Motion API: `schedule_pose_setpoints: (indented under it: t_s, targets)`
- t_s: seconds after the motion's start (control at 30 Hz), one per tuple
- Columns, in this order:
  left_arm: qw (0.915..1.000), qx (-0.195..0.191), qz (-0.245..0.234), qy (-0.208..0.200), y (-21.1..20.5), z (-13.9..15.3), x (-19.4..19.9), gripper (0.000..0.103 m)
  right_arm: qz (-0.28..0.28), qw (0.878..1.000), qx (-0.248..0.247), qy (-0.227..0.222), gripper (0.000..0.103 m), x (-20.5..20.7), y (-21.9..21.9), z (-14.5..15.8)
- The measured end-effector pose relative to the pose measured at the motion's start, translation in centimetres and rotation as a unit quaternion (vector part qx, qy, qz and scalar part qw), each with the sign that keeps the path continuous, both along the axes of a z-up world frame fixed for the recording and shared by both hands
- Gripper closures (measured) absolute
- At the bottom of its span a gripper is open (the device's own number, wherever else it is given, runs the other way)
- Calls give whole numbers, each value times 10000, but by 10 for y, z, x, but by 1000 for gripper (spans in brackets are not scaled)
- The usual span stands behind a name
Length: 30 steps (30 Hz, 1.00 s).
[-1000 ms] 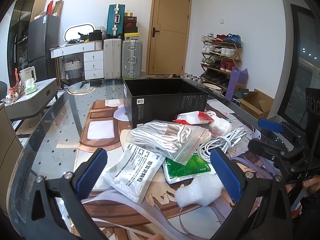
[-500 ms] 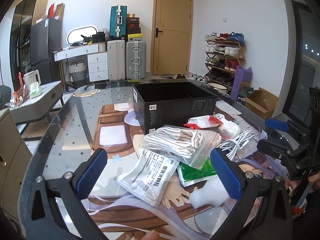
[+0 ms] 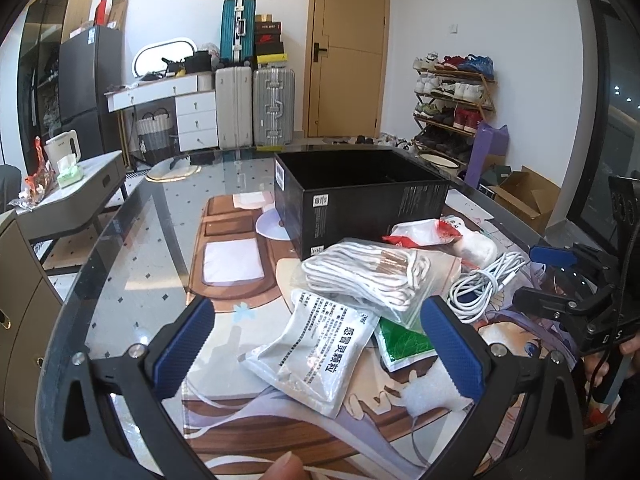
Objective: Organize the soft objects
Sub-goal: 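Move the right tool to the coiled white cable while the left tool approaches the white printed pouch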
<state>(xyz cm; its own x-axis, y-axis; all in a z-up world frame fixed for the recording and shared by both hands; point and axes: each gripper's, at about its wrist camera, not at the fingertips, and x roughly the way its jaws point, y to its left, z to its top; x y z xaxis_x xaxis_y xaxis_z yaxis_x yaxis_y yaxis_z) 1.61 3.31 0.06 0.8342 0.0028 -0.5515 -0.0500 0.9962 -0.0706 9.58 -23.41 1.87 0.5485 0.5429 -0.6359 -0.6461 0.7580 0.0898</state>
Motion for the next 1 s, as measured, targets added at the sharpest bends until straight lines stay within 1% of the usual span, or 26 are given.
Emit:
schedule_pose_setpoints:
  t_s: [0.07,0.17,0.27,0.4,0.57,0.73,0.87,1.0]
  targets:
    - [9999,28,-23,98,2,-2,3,0,0,10000,-90,29,0,3,3,-2]
    - [9999,-2,-76,132,3,-3,3,0,-34,9998,-161,116,0,9,6,-4]
    - [9996,-34,-182,223,3,-5,5,0,-74,9995,-113,287,0,16,7,-6]
    - [9990,65,-194,398,2,-10,9,0,-104,9984,-39,558,0,28,7,-9]
    - [9987,92,-229,448,2,-12,10,0,-245,9956,-55,900,0,40,9,-17]
    - [9986,35,-257,469,4,-13,10,0,-324,9931,-59,1126,1,48,9,-24]
    - [9986,-51,-292,436,6,-11,9,0,-314,9928,-67,1154,7,50,11,-25]
    - [9988,-77,-298,392,8,-9,7,0,-289,9926,-57,1174,16,49,15,-23]
